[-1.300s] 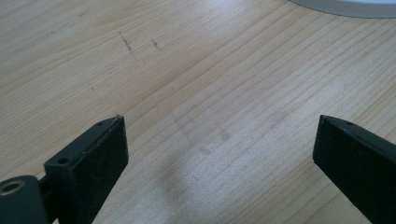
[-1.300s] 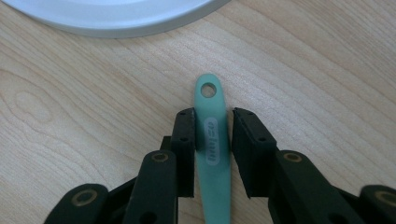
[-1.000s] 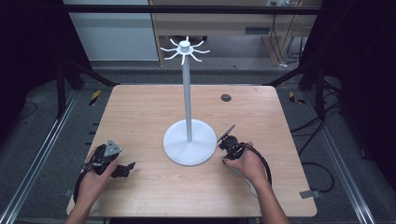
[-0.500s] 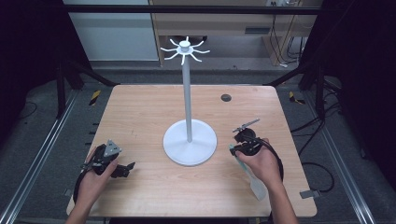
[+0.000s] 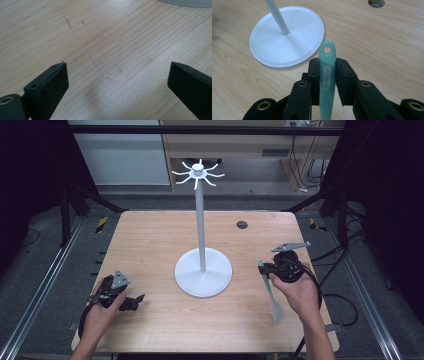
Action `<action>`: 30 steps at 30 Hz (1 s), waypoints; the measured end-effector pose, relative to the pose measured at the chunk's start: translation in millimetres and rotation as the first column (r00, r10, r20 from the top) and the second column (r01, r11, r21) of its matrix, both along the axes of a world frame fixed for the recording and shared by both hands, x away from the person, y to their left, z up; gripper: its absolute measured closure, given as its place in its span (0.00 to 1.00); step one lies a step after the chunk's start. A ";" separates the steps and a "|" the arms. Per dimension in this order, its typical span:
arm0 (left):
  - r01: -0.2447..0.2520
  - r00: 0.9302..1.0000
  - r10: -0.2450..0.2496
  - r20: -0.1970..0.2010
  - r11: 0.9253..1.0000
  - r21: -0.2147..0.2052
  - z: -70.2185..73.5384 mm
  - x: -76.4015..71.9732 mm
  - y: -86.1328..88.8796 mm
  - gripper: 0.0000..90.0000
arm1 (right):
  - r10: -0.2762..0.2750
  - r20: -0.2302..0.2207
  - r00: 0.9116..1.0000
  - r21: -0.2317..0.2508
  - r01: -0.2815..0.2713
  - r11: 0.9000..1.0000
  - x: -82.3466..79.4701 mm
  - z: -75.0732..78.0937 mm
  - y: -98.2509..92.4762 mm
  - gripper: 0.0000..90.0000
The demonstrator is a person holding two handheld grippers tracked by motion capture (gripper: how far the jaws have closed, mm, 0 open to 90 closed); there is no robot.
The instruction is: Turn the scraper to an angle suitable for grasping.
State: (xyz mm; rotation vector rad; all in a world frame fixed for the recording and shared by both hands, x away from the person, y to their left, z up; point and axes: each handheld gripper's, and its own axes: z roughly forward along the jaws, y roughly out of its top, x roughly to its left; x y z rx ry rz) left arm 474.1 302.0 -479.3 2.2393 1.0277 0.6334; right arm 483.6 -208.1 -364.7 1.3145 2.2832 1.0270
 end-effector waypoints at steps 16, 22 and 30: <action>-0.003 1.000 0.003 -0.004 1.000 0.000 -0.1 0.7 0.8 0.03 | -0.007 0.134 0.991 0.092 -0.005 0.996 -2.8 27.0 -1.2 0.83; -0.003 1.000 0.003 -0.005 1.000 0.002 0.0 0.0 0.7 0.03 | -0.012 0.184 0.983 0.112 -0.009 0.994 -1.2 34.5 4.3 0.83; -0.004 1.000 0.004 -0.001 1.000 -0.003 -0.3 0.7 1.0 0.03 | -0.017 0.218 0.976 0.127 -0.011 0.992 0.5 41.7 10.6 0.83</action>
